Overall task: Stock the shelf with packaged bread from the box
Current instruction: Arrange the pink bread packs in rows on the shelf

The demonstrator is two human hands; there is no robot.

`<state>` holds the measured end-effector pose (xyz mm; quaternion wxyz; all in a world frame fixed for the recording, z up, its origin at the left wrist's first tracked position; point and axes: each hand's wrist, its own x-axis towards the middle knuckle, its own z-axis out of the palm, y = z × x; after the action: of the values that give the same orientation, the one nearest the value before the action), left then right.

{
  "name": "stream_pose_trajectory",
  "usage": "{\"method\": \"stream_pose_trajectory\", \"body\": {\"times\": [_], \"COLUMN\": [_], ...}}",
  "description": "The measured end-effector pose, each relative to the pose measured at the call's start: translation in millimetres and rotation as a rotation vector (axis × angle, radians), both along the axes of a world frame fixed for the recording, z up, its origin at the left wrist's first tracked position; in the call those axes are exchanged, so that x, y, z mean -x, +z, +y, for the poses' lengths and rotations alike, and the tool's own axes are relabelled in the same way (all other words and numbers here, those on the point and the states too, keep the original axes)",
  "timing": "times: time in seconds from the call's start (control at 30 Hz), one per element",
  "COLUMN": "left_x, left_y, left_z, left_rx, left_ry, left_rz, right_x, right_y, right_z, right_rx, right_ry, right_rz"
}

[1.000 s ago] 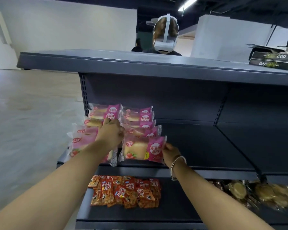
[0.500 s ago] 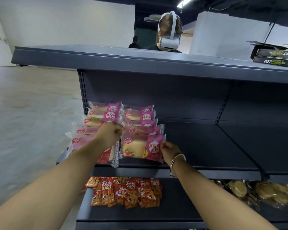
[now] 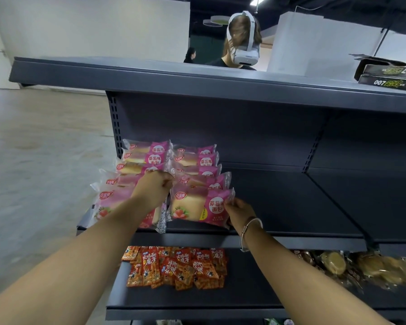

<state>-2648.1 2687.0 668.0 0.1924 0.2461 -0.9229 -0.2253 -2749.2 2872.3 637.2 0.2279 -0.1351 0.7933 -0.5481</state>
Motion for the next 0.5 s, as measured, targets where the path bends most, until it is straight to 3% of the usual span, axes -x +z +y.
{"method": "stream_pose_trajectory", "body": {"times": [0.5], "left_x": [-2.4], "left_y": [2.6], "left_z": [3.0], "left_rx": [-0.062], "left_ry": [0.010], "left_rz": [0.047], "right_x": [7.8], "right_y": [-9.7], "right_z": [17.0], "right_rx": [-0.075], "right_ry": [0.177], "right_rz": [0.082]}}
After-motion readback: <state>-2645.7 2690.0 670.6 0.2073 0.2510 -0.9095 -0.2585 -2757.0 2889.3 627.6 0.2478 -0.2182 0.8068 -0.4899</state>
